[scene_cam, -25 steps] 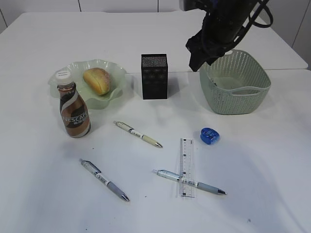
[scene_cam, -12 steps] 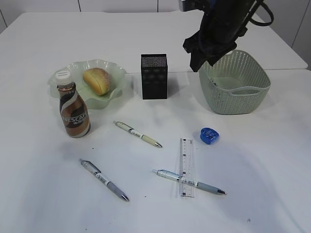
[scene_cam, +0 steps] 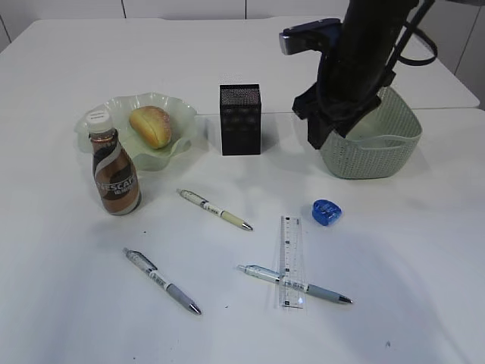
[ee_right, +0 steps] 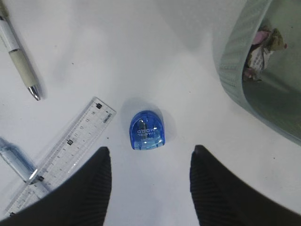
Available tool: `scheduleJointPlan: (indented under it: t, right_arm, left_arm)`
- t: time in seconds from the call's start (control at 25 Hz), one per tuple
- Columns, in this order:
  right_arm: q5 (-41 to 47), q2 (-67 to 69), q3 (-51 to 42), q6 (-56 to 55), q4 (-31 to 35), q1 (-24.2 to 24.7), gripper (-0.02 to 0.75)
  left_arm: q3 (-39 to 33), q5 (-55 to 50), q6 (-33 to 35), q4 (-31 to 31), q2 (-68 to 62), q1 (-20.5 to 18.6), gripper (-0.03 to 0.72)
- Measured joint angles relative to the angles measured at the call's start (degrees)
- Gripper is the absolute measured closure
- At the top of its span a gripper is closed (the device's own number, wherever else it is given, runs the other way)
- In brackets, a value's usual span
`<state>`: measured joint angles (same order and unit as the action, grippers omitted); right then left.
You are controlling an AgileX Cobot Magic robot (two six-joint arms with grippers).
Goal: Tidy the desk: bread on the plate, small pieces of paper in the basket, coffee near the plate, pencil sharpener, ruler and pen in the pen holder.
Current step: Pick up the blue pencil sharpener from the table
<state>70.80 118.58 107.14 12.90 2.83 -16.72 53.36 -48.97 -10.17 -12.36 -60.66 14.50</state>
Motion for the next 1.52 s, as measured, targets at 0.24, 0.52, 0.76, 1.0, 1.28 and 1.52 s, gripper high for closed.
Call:
scheduleJointPlan:
  t: [0.24,0.52,0.76,1.0,1.28,1.52]
  right_arm:
    - [0.0,-0.5,-3.3,0.0,-1.2,0.0,0.313]
    - [-0.2,-0.5,-6.8,0.9,-1.2,0.0,0.313]
    - [-0.4,1.2,-6.9,1.9,-1.2,0.0,0.313]
    - [-0.6,3.1,-6.9,2.0,-1.2,0.0,0.313]
    - [-0.6,3.4,-6.9,2.1,-1.2,0.0,0.260]
    - [-0.8,6.2,-6.9,2.1,-1.1,0.0,0.227]
  left_arm:
    - [0.0,0.0,0.0,-0.9,0.0,0.0,0.259]
    - [0.0,0.0,0.0,-1.0,0.0,0.0,0.259]
    - [0.0,0.0,0.0,-1.0,0.0,0.0,0.259]
    - [0.0,-0.1,0.0,-1.0,0.0,0.0,0.259]
    - [0.0,-0.1,0.0,-1.0,0.0,0.0,0.259]
    - [0.0,-0.4,0.0,-1.2,0.0,0.0,0.259]
